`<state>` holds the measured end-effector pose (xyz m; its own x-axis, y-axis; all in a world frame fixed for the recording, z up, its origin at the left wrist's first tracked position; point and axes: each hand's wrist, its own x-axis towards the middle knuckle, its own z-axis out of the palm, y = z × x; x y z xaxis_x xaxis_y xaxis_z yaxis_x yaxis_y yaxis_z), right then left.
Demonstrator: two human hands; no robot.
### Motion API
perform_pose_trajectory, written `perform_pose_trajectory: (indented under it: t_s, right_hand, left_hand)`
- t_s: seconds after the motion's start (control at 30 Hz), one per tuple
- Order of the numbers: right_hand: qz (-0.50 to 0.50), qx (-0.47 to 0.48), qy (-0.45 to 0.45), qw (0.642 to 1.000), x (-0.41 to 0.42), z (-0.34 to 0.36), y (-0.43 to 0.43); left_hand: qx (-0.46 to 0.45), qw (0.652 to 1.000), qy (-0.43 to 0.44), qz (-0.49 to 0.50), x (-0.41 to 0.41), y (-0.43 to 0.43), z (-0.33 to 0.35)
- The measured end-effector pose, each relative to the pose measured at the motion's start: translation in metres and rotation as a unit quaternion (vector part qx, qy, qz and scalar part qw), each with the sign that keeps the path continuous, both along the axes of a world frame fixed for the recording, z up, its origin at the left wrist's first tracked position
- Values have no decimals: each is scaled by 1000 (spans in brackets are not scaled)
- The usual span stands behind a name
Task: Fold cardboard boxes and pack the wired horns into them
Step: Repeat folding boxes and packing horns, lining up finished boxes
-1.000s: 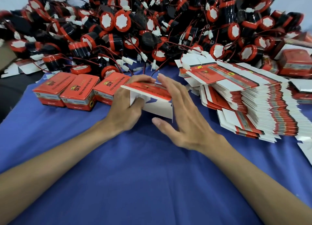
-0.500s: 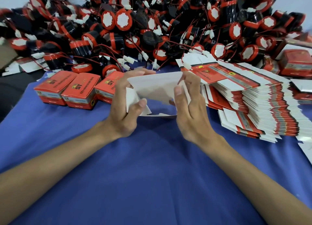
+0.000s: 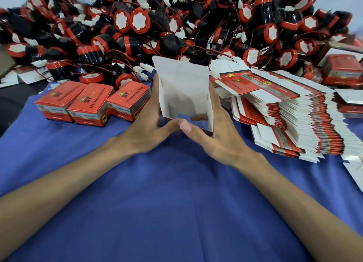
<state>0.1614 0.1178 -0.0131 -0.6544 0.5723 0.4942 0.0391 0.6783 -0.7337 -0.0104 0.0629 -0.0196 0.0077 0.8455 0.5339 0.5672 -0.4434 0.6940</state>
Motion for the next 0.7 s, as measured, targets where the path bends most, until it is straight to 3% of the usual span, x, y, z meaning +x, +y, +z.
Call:
perform_pose_trajectory:
  t_s: [0.1,0.3,0.4,0.53,0.7]
  right_hand:
    - [32,-82,16,996,3,0,3]
    - [-67,-125,35,989,2,-1,11]
    - [-89,-133,37,986,2,-1,11]
    - [-63,-119,12,991,-7,-1,0]
    - [-35,-76,-26,996,-10,-4,-9]
  left_hand:
    - [36,997,-62,17,1,-1,0]
    - [-19,978,-209,5,-3,-1,2]
    - [-64,979,-181,-66,0,-3,5]
    - [-94,984,-130,-79,0,-4,3]
    - [-144,959,-238,-46,-4,-2,-1]
